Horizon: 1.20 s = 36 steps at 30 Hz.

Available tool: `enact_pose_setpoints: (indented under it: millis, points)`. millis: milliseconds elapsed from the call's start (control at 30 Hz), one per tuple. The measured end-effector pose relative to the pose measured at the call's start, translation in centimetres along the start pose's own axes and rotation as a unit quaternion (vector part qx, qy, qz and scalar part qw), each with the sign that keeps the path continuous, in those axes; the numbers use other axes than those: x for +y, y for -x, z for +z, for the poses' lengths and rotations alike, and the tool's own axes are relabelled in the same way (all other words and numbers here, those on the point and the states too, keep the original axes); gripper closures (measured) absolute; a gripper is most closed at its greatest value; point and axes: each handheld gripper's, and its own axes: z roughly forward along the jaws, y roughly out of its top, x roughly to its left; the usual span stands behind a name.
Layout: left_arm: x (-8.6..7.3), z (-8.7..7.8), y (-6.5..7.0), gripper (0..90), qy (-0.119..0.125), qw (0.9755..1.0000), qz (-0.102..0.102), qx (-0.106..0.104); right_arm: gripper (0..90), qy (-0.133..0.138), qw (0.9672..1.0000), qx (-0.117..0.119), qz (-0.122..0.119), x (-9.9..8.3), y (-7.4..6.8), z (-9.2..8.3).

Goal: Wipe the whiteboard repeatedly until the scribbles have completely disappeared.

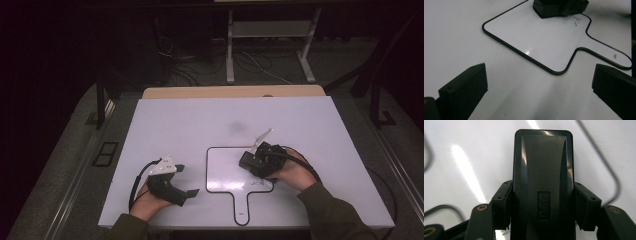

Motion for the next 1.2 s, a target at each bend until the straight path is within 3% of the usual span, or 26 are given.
enact_pose_setpoints:
  millis: [100,200,500,767,933,1067,1200]
  points:
    - [0.0,0.0,0.0,0.0,0.001,1.0000,-0.002,0.000,38.7,-0.003,0.9999,-0.007,0.007,-0.1,0.4,0.0]
    - [0.0,0.0,0.0,0.0,0.001,1.0000,-0.002,0.000,38.7,-0.006,0.9999,-0.010,-0.005,-0.2,-0.2,-0.2]
    - [0.0,-0.1,0.1,0.0,0.000,1.0000,0.001,0.001,38.1,-0.007,0.9993,-0.001,-0.036,-0.9,-1.7,-0.7]
    - [0.0,-0.1,0.0,0.0,0.001,1.0000,0.000,0.000,38.6,0.003,0.9995,0.018,-0.027,-1.4,-1.7,-1.5]
    - [0.0,-0.1,0.1,0.0,0.002,1.0000,-0.001,0.002,38.9,-0.008,0.9985,0.022,-0.049,-1.4,-2.9,-1.7]
    - [0.0,-0.1,0.1,0.0,0.001,1.0000,0.000,0.002,38.9,-0.015,0.9976,0.017,-0.066,-1.1,-3.8,-1.7]
    - [0.0,-0.1,0.1,0.0,0.001,1.0000,0.000,0.002,39.0,-0.016,0.9985,-0.008,-0.052,-0.9,-3.3,-1.6]
